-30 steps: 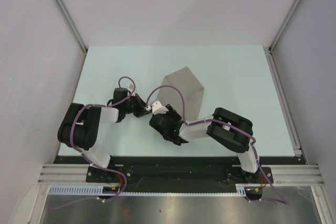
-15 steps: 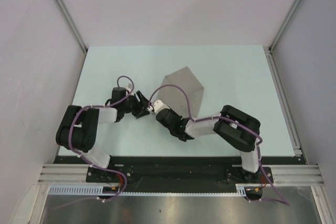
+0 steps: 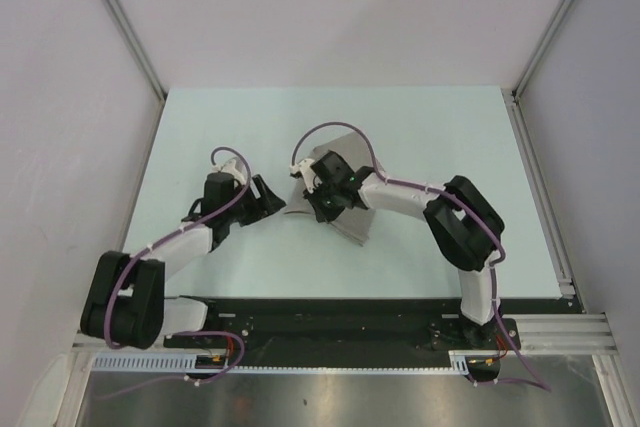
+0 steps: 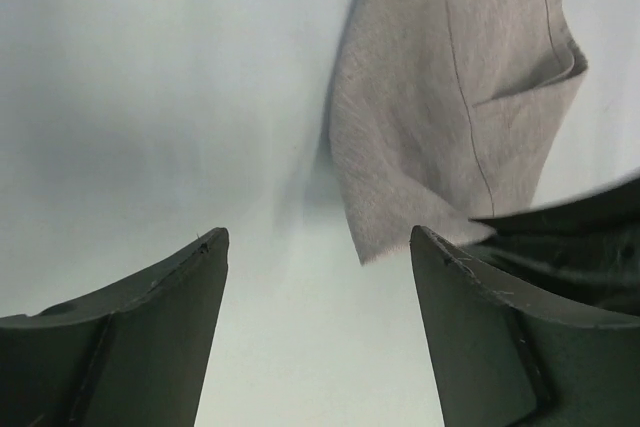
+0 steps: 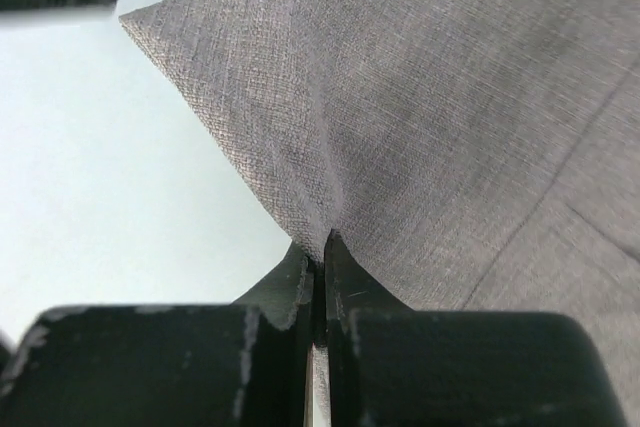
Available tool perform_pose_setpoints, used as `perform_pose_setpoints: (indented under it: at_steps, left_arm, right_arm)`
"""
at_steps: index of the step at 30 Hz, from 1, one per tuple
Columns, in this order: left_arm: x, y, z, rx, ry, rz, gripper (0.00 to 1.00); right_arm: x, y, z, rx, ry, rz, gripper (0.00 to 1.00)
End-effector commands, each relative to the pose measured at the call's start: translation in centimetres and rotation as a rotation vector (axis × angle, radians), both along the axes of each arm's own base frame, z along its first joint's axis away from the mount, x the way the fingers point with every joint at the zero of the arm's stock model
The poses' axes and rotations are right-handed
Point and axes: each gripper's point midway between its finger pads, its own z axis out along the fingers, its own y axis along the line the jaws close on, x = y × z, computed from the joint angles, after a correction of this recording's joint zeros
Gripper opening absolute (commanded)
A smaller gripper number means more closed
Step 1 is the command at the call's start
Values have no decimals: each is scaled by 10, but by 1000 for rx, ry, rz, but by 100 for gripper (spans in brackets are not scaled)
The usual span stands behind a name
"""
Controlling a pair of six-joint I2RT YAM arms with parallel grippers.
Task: Fold the napkin, place the utensils inside, and roll it up
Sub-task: Roll the napkin with the utensil
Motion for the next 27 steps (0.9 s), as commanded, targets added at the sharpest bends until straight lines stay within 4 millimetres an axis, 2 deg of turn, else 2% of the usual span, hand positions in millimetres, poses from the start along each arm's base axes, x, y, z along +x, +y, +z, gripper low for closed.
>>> perform_pose_setpoints:
  at_steps: [1,3,4,8,11,16,18,22,27]
  left_arm:
    - [-4,-3,16,171,-150,-87,80]
    - [-6,-10,22,190,-187,-122,80]
    - [-7,-12,23,195,-197,-137,81]
    - [-7,-20,25,204,-236,-181,81]
    - [-6,-27,24,223,-259,-216,82]
    - [-5,-41,21,238,-272,-277,81]
    - [-5,-48,22,234,-289,-304,80]
    - [-3,-51,16,262,-291,-314,79]
    - [11,-47,12,299,-285,-276,72]
  right_arm:
    - [-33,6,4,102,356,95,0]
    - [-39,4,-3,117,459,110,0]
    - [-34,6,1,135,476,112,0]
    - [-32,0,-12,190,617,107,0]
    - [-25,-3,-12,229,673,91,0]
    - [-21,-13,-27,244,782,48,0]
    - [-18,-15,-27,258,806,41,0]
    - [-18,-19,-40,247,849,21,0]
    - [-18,-19,-45,251,874,15,0]
